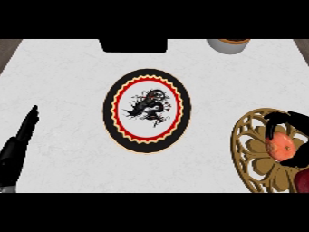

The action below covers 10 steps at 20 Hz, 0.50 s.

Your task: Pick the squash from the placemat and place it in the plate

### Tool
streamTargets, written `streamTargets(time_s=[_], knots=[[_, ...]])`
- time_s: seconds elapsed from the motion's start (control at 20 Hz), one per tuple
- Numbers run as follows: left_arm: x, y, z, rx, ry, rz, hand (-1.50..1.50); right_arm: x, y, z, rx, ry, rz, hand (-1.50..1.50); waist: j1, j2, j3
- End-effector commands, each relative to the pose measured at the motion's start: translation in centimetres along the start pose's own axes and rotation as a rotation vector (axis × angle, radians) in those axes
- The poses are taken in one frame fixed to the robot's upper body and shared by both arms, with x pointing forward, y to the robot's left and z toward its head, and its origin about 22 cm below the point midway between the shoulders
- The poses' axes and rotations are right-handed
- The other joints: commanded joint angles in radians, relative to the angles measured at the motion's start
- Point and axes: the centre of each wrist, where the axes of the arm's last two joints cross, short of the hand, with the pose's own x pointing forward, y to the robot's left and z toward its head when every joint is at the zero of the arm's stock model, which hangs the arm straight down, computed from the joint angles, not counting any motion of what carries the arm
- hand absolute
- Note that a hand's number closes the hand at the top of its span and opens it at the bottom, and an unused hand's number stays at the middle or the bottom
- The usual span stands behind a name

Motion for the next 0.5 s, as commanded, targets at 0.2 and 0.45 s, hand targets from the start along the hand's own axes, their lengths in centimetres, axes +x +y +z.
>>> streamTargets(time_s=[0.2, 0.45], knots=[[0.5, 0.2, -0.2, -0.030, -0.026, -0.007, 0.00, 2.4, -3.6, -3.4, -0.282, 0.264, 0.264, 1.50, 0.043, 0.015, 0.009], [0.6, 0.7, -1.0, -0.041, -0.021, -0.003, 0.00, 4.8, -5.6, -5.4, -0.518, 0.329, 0.417, 1.50, 0.038, 0.019, 0.009]])
